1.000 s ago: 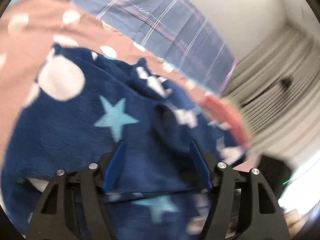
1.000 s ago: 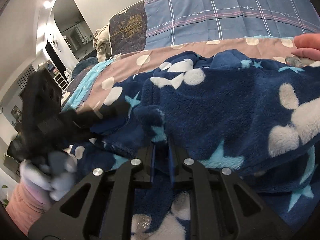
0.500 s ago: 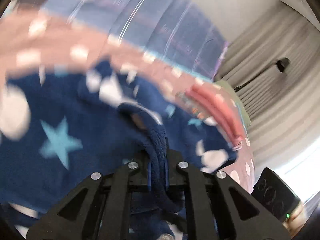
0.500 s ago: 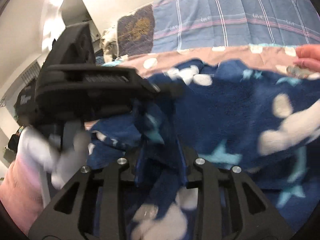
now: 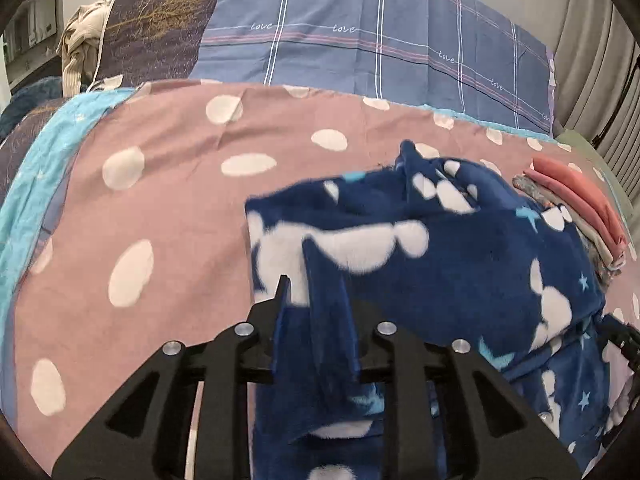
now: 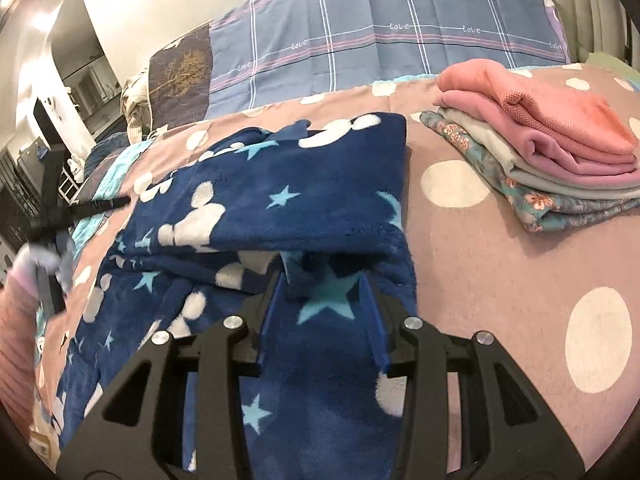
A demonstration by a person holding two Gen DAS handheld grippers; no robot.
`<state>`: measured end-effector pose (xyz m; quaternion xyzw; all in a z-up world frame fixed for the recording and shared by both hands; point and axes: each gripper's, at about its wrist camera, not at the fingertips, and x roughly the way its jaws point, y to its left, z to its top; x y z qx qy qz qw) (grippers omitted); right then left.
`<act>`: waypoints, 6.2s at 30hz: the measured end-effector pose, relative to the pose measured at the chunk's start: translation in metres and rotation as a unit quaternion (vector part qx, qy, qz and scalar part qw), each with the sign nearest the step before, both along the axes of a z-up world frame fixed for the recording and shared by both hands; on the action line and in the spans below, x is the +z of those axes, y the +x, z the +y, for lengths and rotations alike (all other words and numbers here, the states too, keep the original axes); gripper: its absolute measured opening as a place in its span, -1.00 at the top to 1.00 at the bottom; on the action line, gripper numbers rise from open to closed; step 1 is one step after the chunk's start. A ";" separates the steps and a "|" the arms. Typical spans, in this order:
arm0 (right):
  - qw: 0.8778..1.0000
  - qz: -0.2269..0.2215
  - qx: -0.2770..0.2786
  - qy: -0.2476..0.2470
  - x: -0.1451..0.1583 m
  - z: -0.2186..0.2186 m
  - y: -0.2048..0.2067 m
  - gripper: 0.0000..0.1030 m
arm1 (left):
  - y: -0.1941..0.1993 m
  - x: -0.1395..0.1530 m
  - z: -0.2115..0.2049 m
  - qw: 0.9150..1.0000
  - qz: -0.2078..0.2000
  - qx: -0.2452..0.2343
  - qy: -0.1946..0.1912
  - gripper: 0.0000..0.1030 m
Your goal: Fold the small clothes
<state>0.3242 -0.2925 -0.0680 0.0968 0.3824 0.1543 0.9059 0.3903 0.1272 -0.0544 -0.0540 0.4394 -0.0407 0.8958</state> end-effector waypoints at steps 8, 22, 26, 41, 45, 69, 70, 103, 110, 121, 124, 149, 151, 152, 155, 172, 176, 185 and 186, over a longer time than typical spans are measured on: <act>0.998 -0.008 0.066 -0.004 0.007 0.043 0.012 0.32 | -0.023 -0.018 -0.064 0.994 -0.018 -0.089 0.061 0.08; 0.992 0.063 -0.109 -0.007 -0.028 -0.002 0.020 0.97 | -0.031 -0.046 -0.073 0.989 -0.052 -0.083 0.108 -0.01; 0.998 0.016 -0.067 0.006 0.005 0.012 0.009 0.85 | -0.032 -0.047 -0.074 0.989 -0.054 -0.082 0.109 -0.01; 0.999 0.040 -0.004 -0.001 0.018 0.033 0.048 0.58 | -0.026 -0.019 -0.042 0.995 -0.044 -0.067 -0.063 0.00; 1.000 -0.005 0.011 0.008 0.050 0.042 0.089 0.01 | 0.004 0.022 -0.041 0.990 -0.091 -0.058 -0.093 -0.01; 0.998 0.065 -0.022 -0.001 -0.027 0.062 0.185 0.71 | 0.097 -0.042 -0.076 0.999 0.002 -0.051 -0.009 0.63; 0.998 0.053 -0.027 -0.009 -0.019 0.061 0.178 0.67 | 0.094 -0.037 -0.075 0.999 -0.004 -0.051 -0.007 0.56; 0.972 0.031 0.208 0.109 0.014 0.088 -0.196 0.34 | -0.263 -0.002 -0.024 0.989 -0.107 -0.098 -0.037 -0.33; 0.968 0.095 0.220 0.079 -0.024 0.120 -0.234 0.36 | -0.324 -0.002 -0.070 0.974 -0.108 -0.191 -0.061 -0.33; 0.984 0.041 0.128 0.116 -0.002 0.067 -0.274 0.37 | -0.391 -0.029 -0.139 0.947 -0.095 -0.307 -0.025 -0.33; 0.986 0.029 0.111 0.124 0.000 0.054 -0.283 0.37 | -0.393 -0.038 -0.153 0.945 -0.090 -0.314 0.000 -0.33; 0.945 -0.095 0.271 -0.156 -0.019 0.174 -0.319 0.77 | -0.355 -0.033 -0.083 0.967 -0.052 -0.187 -0.163 0.81; 0.938 -0.099 0.304 -0.132 -0.009 0.173 -0.328 0.77 | -0.354 -0.030 -0.078 0.962 -0.054 -0.190 -0.188 0.82; 0.930 -0.105 0.314 -0.156 -0.010 0.175 -0.332 0.77 | -0.354 -0.029 -0.078 0.959 -0.055 -0.195 -0.196 0.82; 0.930 -0.060 0.328 -0.152 -0.027 0.173 -0.324 0.70 | -0.355 -0.028 -0.083 0.949 -0.049 -0.224 -0.215 0.82; 0.952 0.047 0.289 0.085 -0.016 0.155 -0.289 0.11 | -0.375 0.001 -0.032 0.973 -0.117 -0.134 -0.148 -0.09; 0.942 0.053 0.288 0.166 -0.011 0.151 -0.285 0.83 | -0.377 -0.004 -0.002 0.982 -0.117 -0.079 -0.127 -0.13; 0.958 0.079 0.235 0.146 -0.027 0.103 -0.303 0.69 | -0.376 -0.035 0.026 0.993 -0.067 -0.041 -0.089 -0.24; 0.958 0.090 0.233 0.142 -0.033 0.102 -0.308 0.64 | -0.375 -0.039 0.025 0.993 -0.058 -0.047 -0.086 -0.24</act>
